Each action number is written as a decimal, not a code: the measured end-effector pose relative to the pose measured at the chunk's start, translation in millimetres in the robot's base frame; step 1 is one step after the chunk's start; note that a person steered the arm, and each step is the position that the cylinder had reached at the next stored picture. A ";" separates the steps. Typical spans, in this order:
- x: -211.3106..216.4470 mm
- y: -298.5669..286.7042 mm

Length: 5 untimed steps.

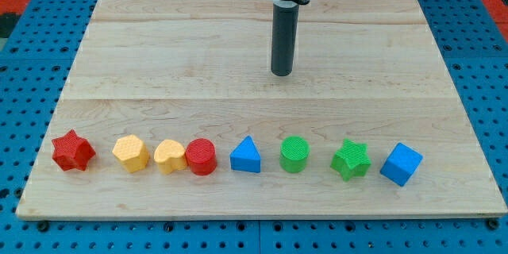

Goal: Point your arm at bottom right

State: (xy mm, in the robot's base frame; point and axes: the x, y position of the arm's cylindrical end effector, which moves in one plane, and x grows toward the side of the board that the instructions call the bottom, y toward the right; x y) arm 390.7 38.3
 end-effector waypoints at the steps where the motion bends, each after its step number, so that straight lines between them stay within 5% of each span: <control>1: 0.0 -2.2; 5: -39.6 -3.9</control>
State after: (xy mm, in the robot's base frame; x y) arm 351.1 34.4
